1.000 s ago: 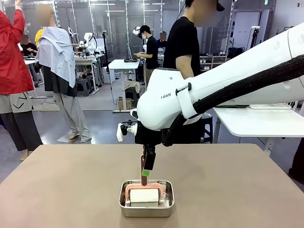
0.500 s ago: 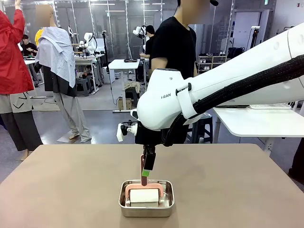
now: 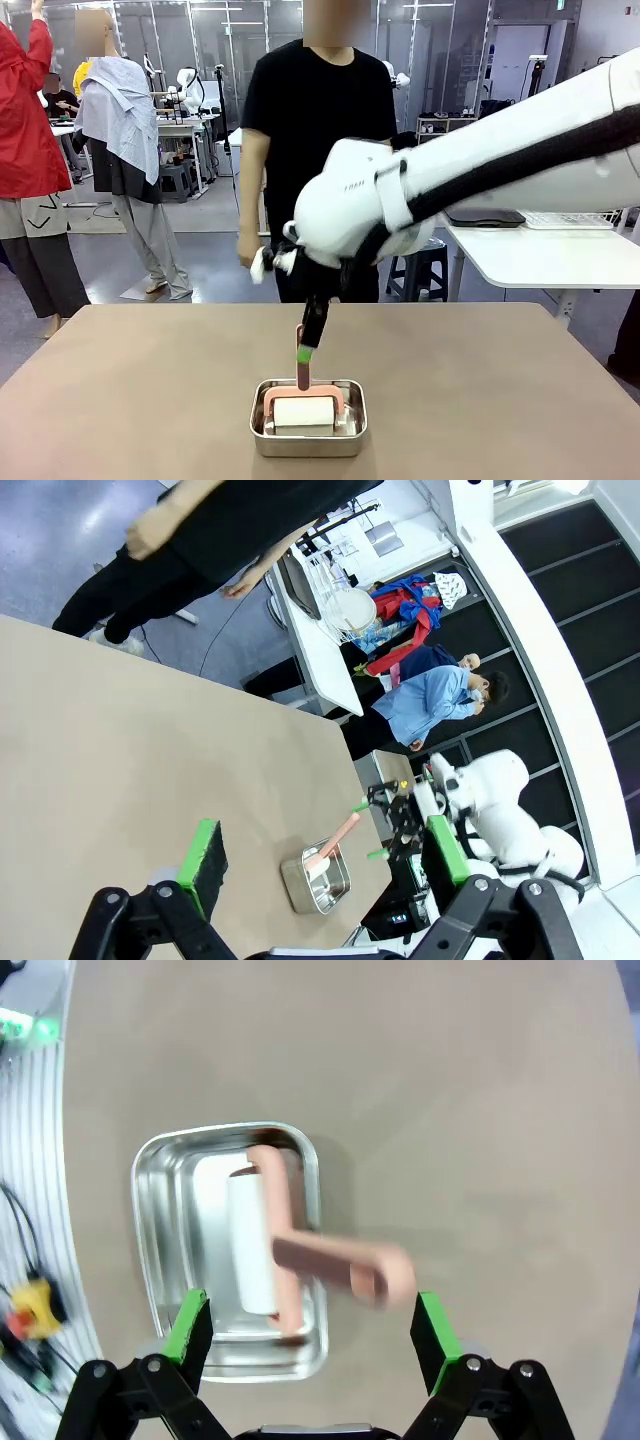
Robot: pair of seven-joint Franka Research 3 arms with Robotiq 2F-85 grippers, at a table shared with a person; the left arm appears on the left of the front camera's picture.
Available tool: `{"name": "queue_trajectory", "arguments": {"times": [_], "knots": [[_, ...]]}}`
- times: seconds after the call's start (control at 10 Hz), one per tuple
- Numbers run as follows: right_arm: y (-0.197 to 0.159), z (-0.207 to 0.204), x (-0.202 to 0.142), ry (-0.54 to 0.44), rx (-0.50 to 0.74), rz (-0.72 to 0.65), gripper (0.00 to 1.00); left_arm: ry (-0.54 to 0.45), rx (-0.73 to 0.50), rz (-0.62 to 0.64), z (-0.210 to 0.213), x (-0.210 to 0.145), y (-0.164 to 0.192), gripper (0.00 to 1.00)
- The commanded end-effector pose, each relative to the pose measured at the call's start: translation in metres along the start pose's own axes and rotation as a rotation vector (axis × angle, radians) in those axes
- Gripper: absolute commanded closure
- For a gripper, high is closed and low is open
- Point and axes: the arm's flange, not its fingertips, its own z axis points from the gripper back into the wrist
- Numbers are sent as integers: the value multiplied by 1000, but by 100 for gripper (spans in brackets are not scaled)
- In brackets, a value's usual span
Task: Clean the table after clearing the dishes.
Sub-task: Place the Lint Roller back on top of the Airtight Container.
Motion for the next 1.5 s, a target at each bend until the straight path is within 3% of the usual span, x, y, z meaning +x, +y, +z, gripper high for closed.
{"name": "queue_trajectory", "arguments": {"times": [0.0,0.1,0.2,0.3,0.4,0.5,0.6,0.7,0.8,0.9,1.0,1.4], "knots": [[-81,66,-87,-329,116,-561,0,-11,-18,0,2,1,-2,0],[-99,94,-148,-507,260,-702,0,-11,-18,0,2,1,-2,0],[-105,118,-220,-618,331,-903,0,-11,-18,0,2,1,-2,0],[-105,131,-277,-664,315,-1066,0,-11,-18,0,2,1,-2,0],[-101,148,-327,-858,401,-1170,0,-11,-18,0,2,1,-2,0],[-100,164,-416,-1039,504,-1378,0,-11,-18,0,2,1,-2,0],[-101,167,-469,-1144,562,-1492,0,-11,-18,0,2,1,-2,0],[-89,158,-547,-1330,637,-1615,0,-11,-18,0,2,1,-2,0],[-74,136,-591,-1350,616,-1723,0,-11,-18,0,2,1,-2,0],[-69,119,-603,-1346,601,-1737,0,-11,-18,0,2,1,-2,0],[-62,154,-583,-715,496,-1258,0,-11,-18,0,2,1,-2,0],[-62,154,-583,-715,496,-1258,0,-11,-18,0,2,1,-2,0]]}}
